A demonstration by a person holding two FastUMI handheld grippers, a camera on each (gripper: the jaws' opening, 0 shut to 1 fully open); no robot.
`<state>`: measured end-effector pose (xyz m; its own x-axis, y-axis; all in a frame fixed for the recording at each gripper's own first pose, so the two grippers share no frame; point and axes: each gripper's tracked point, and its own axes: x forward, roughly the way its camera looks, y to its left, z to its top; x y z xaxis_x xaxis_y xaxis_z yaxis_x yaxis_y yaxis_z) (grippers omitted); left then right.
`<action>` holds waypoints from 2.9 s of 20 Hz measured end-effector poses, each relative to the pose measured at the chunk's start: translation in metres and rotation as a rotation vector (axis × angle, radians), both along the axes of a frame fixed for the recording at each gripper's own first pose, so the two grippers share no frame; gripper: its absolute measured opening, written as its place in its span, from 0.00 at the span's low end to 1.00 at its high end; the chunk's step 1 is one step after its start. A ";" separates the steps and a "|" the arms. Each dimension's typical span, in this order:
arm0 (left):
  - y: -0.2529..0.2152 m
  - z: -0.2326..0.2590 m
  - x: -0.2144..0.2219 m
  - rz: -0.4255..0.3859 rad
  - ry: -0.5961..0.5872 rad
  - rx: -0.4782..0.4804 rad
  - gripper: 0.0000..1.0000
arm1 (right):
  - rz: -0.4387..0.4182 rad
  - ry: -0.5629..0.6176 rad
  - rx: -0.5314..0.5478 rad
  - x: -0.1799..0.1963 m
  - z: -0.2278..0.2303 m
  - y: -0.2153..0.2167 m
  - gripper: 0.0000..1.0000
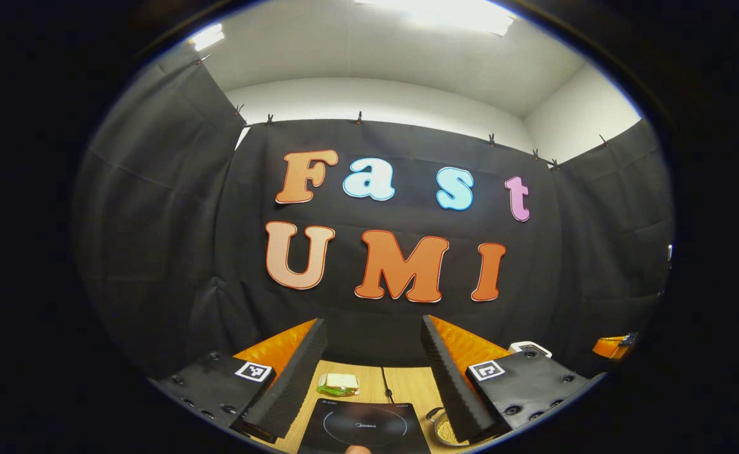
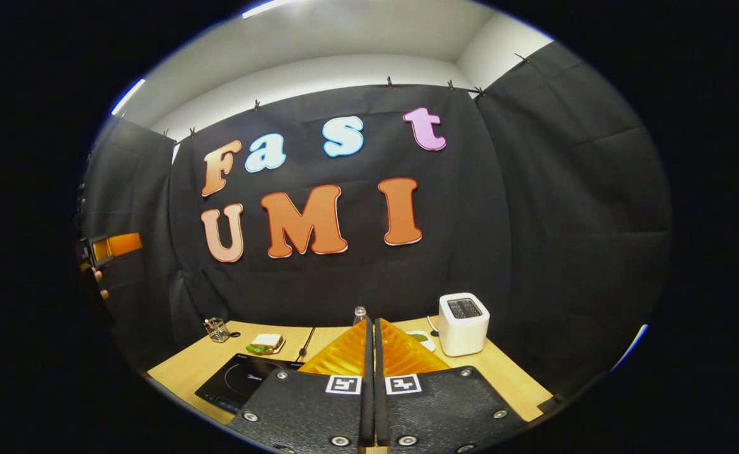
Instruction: First push the handle of the pot to place it horizontally, then grasp the pot with both hands and set it on the induction cooktop.
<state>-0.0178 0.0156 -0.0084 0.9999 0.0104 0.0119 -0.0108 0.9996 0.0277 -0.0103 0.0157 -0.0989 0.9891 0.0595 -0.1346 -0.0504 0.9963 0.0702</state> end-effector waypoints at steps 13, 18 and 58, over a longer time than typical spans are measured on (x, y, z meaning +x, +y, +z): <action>0.001 -0.004 -0.004 -0.008 -0.001 0.007 0.98 | 0.005 0.202 -0.058 -0.041 -0.123 0.002 0.00; 0.006 -0.012 -0.003 -0.001 0.015 -0.005 0.98 | 0.004 0.309 -0.065 -0.060 -0.177 0.004 0.00; 0.011 -0.032 0.005 0.024 0.053 0.029 0.97 | -0.080 0.477 -0.037 -0.040 -0.287 -0.016 0.00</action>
<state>-0.0124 0.0265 -0.0404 0.9986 0.0349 -0.0404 -0.0325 0.9978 0.0579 -0.0500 -0.0006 -0.3858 0.8179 -0.0277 -0.5746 0.0560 0.9979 0.0315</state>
